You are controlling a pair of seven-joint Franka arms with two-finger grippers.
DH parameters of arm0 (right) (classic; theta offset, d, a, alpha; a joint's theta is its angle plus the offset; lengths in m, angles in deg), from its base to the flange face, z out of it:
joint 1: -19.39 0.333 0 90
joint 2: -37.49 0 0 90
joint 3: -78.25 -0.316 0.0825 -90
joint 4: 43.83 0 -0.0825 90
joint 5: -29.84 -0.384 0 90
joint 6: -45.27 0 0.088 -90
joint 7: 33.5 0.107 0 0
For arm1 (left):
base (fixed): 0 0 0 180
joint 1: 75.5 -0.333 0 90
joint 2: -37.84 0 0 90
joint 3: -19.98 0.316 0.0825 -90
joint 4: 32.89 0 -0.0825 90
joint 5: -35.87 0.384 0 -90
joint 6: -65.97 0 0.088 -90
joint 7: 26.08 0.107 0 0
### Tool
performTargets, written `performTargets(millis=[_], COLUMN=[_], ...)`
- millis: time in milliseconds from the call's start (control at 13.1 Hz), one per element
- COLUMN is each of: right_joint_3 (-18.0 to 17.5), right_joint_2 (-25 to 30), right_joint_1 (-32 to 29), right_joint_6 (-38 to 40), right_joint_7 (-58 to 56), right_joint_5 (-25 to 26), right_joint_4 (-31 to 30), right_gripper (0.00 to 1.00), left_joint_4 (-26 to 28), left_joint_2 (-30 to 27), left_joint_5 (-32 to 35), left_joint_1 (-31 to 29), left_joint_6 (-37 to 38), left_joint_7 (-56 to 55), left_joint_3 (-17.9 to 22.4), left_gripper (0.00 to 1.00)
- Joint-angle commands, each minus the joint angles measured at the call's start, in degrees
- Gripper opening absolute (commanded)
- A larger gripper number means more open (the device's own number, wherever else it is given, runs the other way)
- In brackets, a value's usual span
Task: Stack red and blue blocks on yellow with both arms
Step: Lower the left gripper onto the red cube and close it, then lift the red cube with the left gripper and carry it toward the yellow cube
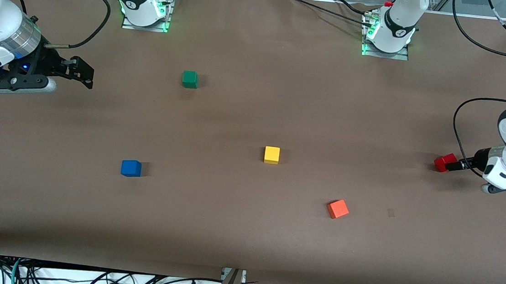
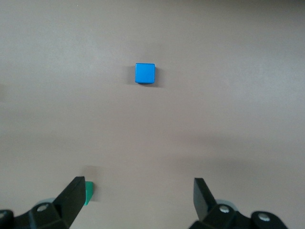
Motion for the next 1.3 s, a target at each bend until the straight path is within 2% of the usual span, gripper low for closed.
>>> performTargets(millis=[0,382,459,535,688,841,994,1071,1224], right_joint_3=[-1.0,-0.9,-1.0,-1.0,-1.0,-0.9,-0.9,-0.9,-0.9], right_joint_2=[1.2,1.2,1.2,1.2,1.2,1.2,1.1,1.1,1.1], right_joint_1=[-1.0,-1.0,-1.0,-1.0,-1.0,-1.0,-1.0,-1.0,-1.0], right_joint_6=[-0.3,-0.3,-0.3,-0.3,-0.3,-0.3,-0.3,-0.3,-0.4], right_joint_7=[-0.7,-0.7,-0.7,-0.7,-0.7,-0.7,-0.7,-0.7,-0.7], right_joint_5=[0.8,0.7,0.7,0.7,0.7,0.7,0.8,0.8,0.8], right_joint_4=[-1.0,-1.0,-1.0,-1.0,-1.0,-1.0,-1.0,-1.0,-0.9], right_gripper=[1.0,1.0,1.0,1.0,1.0,1.0,1.0,1.0,1.0], left_joint_4=[5.2,7.3,7.4,7.4,7.2,7.0,6.2,4.3,-3.3], left_joint_2=[-3.0,-2.5,-2.5,-2.6,-2.7,-2.7,-4.3,-5.6,-6.2], left_joint_5=[-0.2,-0.5,-0.5,-0.5,-0.4,-0.4,-0.3,-0.3,-0.3], left_joint_1=[-0.6,-0.8,-0.7,-0.7,-0.4,-0.3,-0.1,0.0,0.0], left_joint_6=[-3.3,-6.6,-6.6,-6.6,-6.1,-5.7,-3.9,-1.0,9.4], left_joint_7=[-0.4,-1.1,-2.3,-3.6,-4.1,-3.6,-2.8,-3.1,-3.6], left_joint_3=[-0.3,-0.4,-0.6,-0.9,-1.0,-1.0,-1.5,-2.9,-7.1], left_gripper=[1.0,1.0,0.87,0.69,0.6,0.3,0.16,0.14,0.11])
